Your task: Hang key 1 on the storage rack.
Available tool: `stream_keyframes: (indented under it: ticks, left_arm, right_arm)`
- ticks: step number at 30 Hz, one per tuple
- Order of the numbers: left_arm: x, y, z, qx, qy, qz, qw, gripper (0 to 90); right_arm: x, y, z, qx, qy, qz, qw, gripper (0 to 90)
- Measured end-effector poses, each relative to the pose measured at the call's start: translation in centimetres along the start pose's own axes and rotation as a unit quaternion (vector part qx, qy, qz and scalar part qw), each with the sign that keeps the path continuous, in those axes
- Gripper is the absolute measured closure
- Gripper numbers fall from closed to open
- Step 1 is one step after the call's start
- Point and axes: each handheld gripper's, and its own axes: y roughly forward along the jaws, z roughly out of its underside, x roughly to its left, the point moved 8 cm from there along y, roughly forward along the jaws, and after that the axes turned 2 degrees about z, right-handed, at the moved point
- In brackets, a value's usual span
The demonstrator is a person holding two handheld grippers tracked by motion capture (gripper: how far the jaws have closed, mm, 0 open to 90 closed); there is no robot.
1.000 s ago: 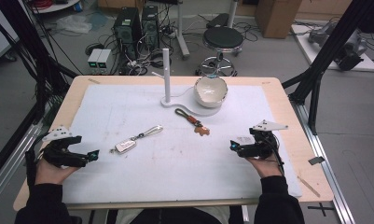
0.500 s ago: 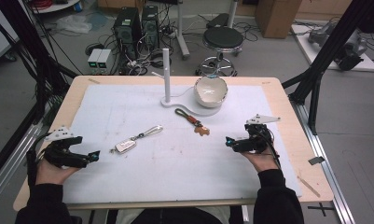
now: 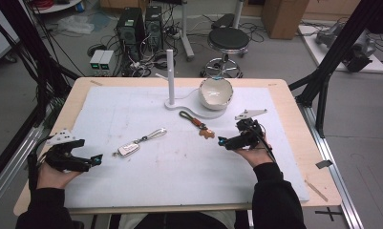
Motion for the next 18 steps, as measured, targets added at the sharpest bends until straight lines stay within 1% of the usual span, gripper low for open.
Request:
stream_keyframes:
  ticks: [1,2,6,8,10,12,15,18]
  left_arm:
    - [-0.1,0.1,0.0,-0.001,-0.003,0.001,1.0000,1.8]
    - [0.0,0.2,0.1,0.004,0.000,0.002,1.0000,1.8]
    - [-0.1,0.4,0.1,0.007,0.000,0.004,1.0000,1.8]
    - [-0.1,0.3,0.1,0.006,0.001,0.004,1.0000,1.8]
    - [-0.1,0.3,0.1,0.006,0.000,0.004,1.0000,1.8]
    - [-0.1,0.3,0.1,0.002,-0.003,0.003,1.0000,1.8]
    - [-0.1,0.2,0.1,0.003,0.000,0.004,1.0000,1.8]
    - [-0.1,0.2,0.1,0.003,0.000,0.005,1.0000,1.8]
  right_arm:
    - [0.1,0.3,-0.2,0.001,0.001,-0.004,1.0000,1.4]
    - [0.4,0.9,-0.4,0.008,0.002,-0.011,0.9999,1.4]
    - [0.8,1.6,-1.0,0.014,-0.002,-0.015,0.9998,1.4]
    - [1.3,2.0,-1.6,0.016,-0.009,-0.018,0.9997,1.4]
    - [1.5,2.3,-2.0,0.019,-0.013,-0.016,0.9996,1.4]
    - [1.5,2.4,-2.1,0.021,-0.014,-0.016,0.9996,1.4]
    - [1.6,3.1,-2.6,0.026,-0.014,-0.017,0.9994,1.4]
    - [1.9,3.4,-3.0,0.026,-0.013,-0.027,0.9992,1.4]
